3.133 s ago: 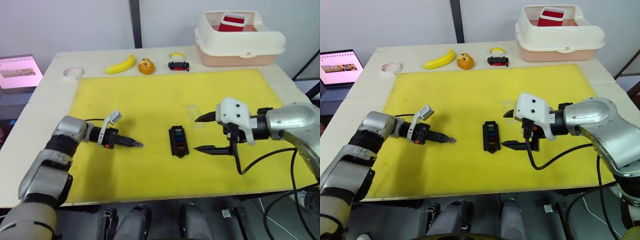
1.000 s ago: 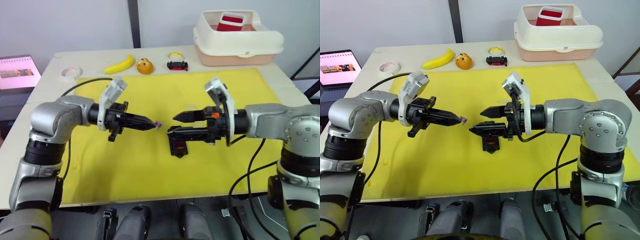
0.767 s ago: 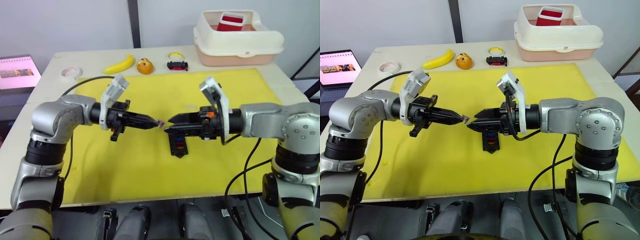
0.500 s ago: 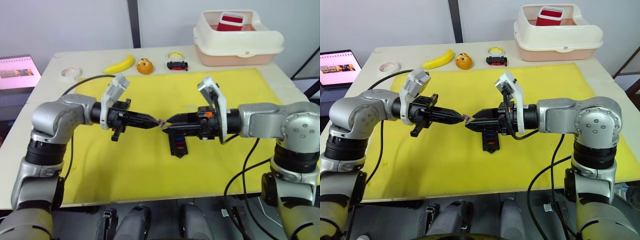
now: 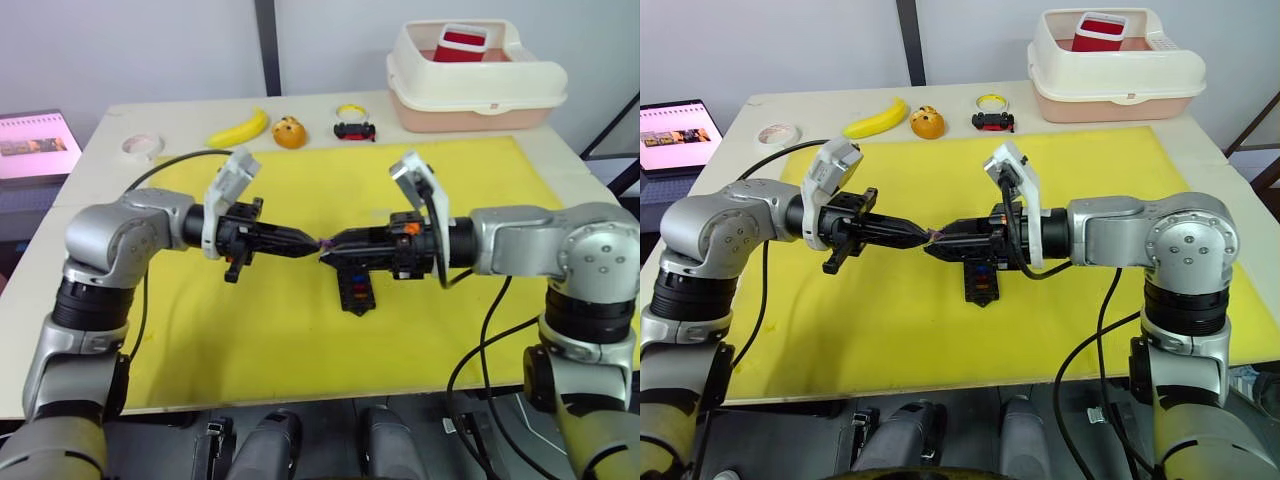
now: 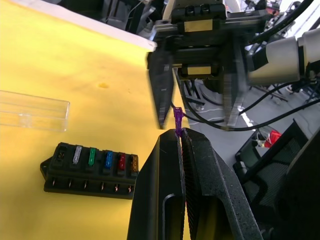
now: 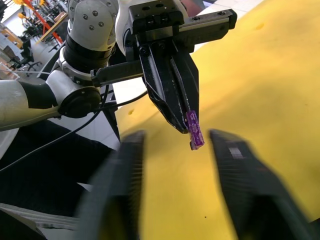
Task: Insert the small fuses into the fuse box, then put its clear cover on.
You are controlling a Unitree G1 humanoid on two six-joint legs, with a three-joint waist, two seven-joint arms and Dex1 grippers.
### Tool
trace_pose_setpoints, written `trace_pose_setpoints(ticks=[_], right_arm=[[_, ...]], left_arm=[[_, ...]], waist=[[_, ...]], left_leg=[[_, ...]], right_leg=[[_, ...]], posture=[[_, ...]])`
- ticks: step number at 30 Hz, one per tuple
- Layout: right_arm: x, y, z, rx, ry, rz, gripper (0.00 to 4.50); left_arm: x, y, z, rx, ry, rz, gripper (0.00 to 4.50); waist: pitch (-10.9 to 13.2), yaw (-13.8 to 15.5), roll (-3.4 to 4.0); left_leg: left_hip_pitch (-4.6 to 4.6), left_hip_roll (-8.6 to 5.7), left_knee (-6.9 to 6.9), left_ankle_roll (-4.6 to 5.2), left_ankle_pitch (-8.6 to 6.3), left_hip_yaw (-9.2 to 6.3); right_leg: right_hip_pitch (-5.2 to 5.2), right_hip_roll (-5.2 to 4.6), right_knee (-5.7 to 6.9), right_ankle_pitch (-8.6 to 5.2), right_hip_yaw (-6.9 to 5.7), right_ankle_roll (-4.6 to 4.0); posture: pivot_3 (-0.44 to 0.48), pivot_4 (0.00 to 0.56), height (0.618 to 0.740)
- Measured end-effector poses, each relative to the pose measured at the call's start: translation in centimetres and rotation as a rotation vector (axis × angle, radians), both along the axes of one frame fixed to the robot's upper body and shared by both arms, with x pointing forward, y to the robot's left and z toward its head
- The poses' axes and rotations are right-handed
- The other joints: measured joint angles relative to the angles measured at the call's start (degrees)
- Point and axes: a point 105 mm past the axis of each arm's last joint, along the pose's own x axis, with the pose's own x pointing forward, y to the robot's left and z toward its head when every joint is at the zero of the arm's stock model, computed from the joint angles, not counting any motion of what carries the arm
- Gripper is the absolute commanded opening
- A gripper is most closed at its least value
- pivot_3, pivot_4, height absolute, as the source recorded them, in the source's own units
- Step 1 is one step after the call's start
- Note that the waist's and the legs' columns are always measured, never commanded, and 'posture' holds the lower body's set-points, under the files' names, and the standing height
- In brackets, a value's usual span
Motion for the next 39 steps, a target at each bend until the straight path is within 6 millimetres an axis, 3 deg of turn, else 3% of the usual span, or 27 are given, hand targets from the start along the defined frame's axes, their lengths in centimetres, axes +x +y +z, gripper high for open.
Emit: trace_pose_setpoints(ticks=[1,10,14,18,21,28,33,39], right_arm=[[0.1,-0.1,0.0,0.000,-0.001,-0.008,0.02],[0.0,0.1,-0.2,-0.015,0.004,0.006,0.02],[-0.1,-0.2,-0.4,-0.094,-0.044,0.008,0.00],[1.4,-1.5,-1.0,-0.229,-0.190,-0.038,0.00],[2.7,-1.8,-1.3,-0.272,-0.349,0.001,0.00],[6.2,-3.7,-4.5,-0.398,-0.465,0.106,0.00],[8.1,-4.5,-5.8,-0.451,-0.486,0.149,0.00],[8.8,-4.4,-6.3,-0.467,-0.494,0.206,0.00]], left_arm=[[-0.1,0.0,0.0,-0.002,0.000,-0.004,0.00],[-0.2,0.2,-0.2,0.018,-0.002,-0.007,0.00],[0.0,0.9,-0.8,0.087,-0.008,0.020,1.24],[0.6,2.6,-1.0,0.184,-0.084,0.067,3.24],[1.0,3.1,-2.1,0.254,-0.171,0.063,4.46],[2.7,1.6,-3.9,0.271,-0.365,0.097,4.46],[3.1,-0.3,-6.8,0.283,-0.345,0.096,4.46],[3.7,-0.6,-8.8,0.318,-0.315,0.129,4.46]], waist=[[0.00,0.01,0.00],[0.00,-0.05,0.00],[0.00,-0.02,0.00],[0.00,-0.02,0.00],[0.00,-0.03,0.00],[0.01,0.02,-0.01],[0.01,-0.21,-0.01],[0.01,-0.16,-0.01]], left_leg=[[0.00,0.00,0.00,0.00,0.00,0.00],[0.00,0.00,-0.01,0.00,0.00,0.00],[-0.01,0.00,-0.01,0.00,0.00,0.01],[0.00,-0.01,-0.03,0.01,-0.01,0.09],[0.00,-0.01,-0.03,0.01,0.00,0.12],[-0.01,-0.02,-0.01,0.01,0.00,0.12],[-0.03,0.00,-0.04,0.00,0.00,0.10],[-0.03,0.00,-0.03,-0.01,0.00,0.09]], right_leg=[[0.00,0.00,0.00,0.00,0.00,0.00],[0.00,0.00,0.00,0.00,0.00,0.00],[-0.03,0.01,0.00,0.00,0.00,0.00],[-0.03,0.02,-0.01,0.00,-0.01,0.01],[-0.05,0.02,0.00,0.00,0.00,0.02],[-0.02,0.01,-0.02,0.00,-0.01,0.02],[-0.10,0.02,-0.01,0.00,0.00,0.02],[-0.10,0.02,-0.01,0.00,-0.01,0.02]], posture=[[0.000,0.150,0.740],[0.000,0.150,0.740],[0.000,0.150,0.740],[0.000,0.150,0.740],[0.000,0.150,0.740],[0.000,0.150,0.740],[0.000,0.150,0.740],[0.000,0.150,0.740]])
